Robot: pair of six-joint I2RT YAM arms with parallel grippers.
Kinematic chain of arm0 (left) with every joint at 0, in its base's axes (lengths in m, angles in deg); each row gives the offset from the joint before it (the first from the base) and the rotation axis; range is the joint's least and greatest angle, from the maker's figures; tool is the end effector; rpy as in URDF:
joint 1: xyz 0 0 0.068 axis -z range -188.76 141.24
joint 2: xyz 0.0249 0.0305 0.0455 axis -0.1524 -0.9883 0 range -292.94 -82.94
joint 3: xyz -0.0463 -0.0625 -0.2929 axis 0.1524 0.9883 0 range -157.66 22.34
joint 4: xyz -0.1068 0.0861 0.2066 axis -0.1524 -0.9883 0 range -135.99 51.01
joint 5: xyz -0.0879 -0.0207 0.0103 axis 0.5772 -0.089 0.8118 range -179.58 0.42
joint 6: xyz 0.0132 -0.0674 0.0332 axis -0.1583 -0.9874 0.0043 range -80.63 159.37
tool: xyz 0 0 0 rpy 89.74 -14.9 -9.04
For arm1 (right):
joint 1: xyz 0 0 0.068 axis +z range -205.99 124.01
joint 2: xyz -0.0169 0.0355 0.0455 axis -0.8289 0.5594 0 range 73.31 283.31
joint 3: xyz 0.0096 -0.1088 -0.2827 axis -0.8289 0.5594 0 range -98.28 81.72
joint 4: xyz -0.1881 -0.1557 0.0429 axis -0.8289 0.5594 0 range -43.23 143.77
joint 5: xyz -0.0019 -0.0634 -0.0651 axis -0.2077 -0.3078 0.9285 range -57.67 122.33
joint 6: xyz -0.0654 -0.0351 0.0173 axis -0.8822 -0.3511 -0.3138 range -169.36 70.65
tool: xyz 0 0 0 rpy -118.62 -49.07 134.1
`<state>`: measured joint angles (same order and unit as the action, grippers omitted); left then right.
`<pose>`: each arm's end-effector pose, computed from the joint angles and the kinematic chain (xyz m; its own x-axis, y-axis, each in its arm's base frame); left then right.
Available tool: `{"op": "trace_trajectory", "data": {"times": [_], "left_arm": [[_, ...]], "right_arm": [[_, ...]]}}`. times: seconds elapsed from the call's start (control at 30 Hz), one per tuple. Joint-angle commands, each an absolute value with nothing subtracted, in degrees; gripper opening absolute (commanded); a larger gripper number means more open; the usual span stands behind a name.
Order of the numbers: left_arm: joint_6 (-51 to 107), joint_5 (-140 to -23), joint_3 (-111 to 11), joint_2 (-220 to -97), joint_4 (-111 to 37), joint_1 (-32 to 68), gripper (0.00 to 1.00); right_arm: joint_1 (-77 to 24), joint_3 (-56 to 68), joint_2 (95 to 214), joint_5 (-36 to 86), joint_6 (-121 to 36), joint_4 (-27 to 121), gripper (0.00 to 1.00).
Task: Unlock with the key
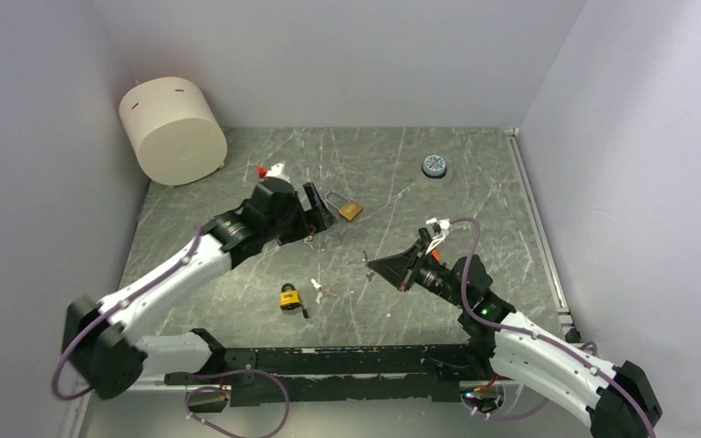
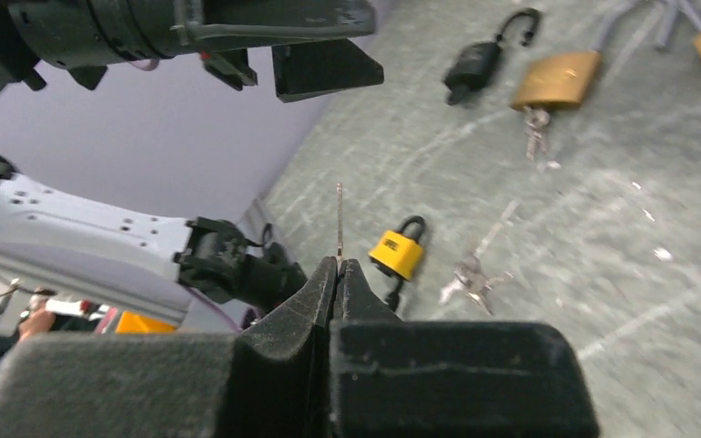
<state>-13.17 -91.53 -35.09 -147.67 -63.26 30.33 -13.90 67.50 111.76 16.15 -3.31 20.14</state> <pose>0.1941 -0.1548 0.3381 -0.7296 -0.4294 -0.5323 0.0471 0.7450 -0.6654 0.1063 0.1203 0.2630 -0.5906 0.3982 -0.7019 -0.6127 0.3449 0.7111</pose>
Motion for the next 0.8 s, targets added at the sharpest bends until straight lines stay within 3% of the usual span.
{"op": "trace_trajectory", "data": {"times": [0.0, 0.13, 0.3, 0.4, 0.57, 0.77], "left_arm": [[-12.2, -101.4, -40.0, -158.3, -66.0, 30.3, 0.94], [-11.3, -103.3, -47.1, -169.9, -63.4, 30.3, 0.93], [-8.5, -101.0, -56.9, -185.0, -57.7, 30.3, 0.81], [-5.7, -103.0, -64.5, -192.7, -56.8, 30.4, 0.79], [-0.9, -104.8, -79.4, -207.4, -61.4, 30.2, 0.78], [-4.1, -110.2, -87.4, -214.5, -69.5, 30.2, 0.72]], "right_arm": [[-14.0, 70.3, 108.3, 24.3, -4.7, 24.1, 0.00], [-14.1, 72.4, 105.1, 27.5, -4.6, 27.8, 0.00], [-14.1, 73.5, 101.7, 29.0, -5.3, 31.9, 0.00], [-14.2, 73.7, 100.5, 29.5, -5.9, 33.6, 0.00], [-14.4, 73.4, 100.9, 28.9, -7.4, 34.4, 0.00], [-14.8, 71.9, 102.4, 29.5, -9.8, 34.9, 0.00]]}}
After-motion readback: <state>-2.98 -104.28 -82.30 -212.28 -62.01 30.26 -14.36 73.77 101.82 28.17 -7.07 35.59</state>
